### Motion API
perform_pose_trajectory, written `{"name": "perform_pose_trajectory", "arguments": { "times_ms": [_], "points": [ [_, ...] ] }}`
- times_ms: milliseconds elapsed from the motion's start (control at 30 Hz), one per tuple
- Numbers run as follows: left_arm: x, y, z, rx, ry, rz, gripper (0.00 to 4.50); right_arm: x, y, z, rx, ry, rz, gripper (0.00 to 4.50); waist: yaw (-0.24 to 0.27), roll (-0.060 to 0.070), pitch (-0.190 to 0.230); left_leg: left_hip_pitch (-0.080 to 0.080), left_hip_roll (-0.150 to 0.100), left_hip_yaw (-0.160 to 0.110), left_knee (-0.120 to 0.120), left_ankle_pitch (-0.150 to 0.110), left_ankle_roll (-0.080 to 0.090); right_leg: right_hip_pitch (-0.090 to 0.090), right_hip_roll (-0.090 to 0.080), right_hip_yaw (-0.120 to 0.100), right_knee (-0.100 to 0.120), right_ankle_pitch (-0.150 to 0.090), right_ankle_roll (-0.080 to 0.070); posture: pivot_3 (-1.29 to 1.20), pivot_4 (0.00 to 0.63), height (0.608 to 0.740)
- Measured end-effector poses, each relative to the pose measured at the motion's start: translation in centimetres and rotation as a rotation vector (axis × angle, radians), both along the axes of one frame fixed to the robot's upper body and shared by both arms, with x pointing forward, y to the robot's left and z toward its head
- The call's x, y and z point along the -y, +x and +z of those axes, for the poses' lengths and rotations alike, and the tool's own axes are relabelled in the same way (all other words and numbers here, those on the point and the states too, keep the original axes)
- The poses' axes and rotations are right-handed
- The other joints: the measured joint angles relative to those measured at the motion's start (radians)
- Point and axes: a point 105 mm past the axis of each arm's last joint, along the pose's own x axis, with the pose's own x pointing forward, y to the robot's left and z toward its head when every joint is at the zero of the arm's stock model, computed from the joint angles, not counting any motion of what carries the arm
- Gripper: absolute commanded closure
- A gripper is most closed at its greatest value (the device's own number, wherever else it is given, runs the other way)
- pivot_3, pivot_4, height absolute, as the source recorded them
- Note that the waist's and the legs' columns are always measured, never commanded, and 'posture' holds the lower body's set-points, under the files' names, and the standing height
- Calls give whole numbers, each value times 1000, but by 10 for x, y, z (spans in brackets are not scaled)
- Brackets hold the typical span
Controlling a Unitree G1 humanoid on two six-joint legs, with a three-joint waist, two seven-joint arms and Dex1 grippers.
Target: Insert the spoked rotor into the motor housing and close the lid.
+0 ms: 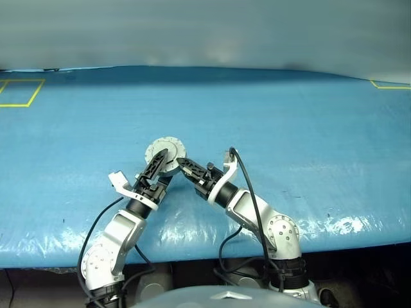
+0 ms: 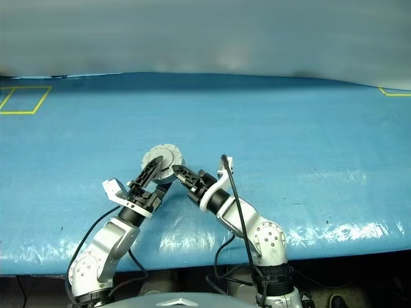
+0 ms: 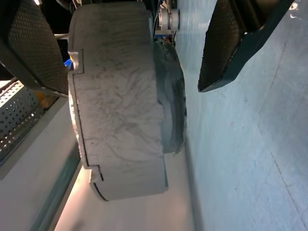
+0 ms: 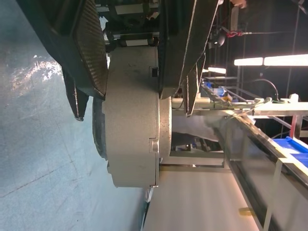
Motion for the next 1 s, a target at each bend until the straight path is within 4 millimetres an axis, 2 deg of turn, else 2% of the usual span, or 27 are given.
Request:
{"name": "perform_pose_trajectory", "arguments": {
  "times_ms": [133,333,367,467,633,733,867,933,1000],
  "points": [
    [-1,2,0,-9,-6,25,1956,2,-2,-2,-6,1,-7,3365,0,0,0,0,0,0,0,0,0,0,0,0,0,0,0,0,150,740],
    [2,3,4,-14,-36,26,2058,4,-2,1,39,-18,-23,3365,0,0,0,0,0,0,0,0,0,0,0,0,0,0,0,0,150,740],
    [3,4,4,-18,-35,26,2058,4,-1,1,52,-30,-27,2632,0,0,0,0,0,0,0,0,0,0,0,0,0,0,0,0,150,740],
    [5,4,0,-44,-21,23,2058,9,-4,1,166,-169,-23,1657,1,0,0,0,0,0,0,0,0,0,0,0,0,0,0,0,150,740],
    [-4,15,-8,-74,110,47,2059,24,0,-16,506,-698,32,18,9,0,0,1,-1,-1,1,1,-1,1,0,-1,1,0,0,0,150,740],
    [-17,37,-11,-78,207,84,2059,29,2,-26,588,-823,23,0,15,0,0,1,-1,-2,1,1,-2,1,1,-1,2,1,0,0,150,740],
    [-33,84,-8,-76,345,146,2059,32,8,-19,689,-865,-42,0,22,-1,0,0,-2,-2,2,2,-3,2,0,-1,0,4,4,0,150,740],
    [-36,107,-3,-71,382,161,2059,36,12,-16,746,-909,-69,0,26,-1,0,0,-2,-2,3,2,-3,2,0,-1,-2,7,7,0,150,740],
    [-38,131,2,-77,400,184,2059,41,15,-14,801,-962,-104,0,28,-2,0,-1,-3,-2,2,2,-3,3,0,-1,-5,10,4,0,150,740]
  ]
}}
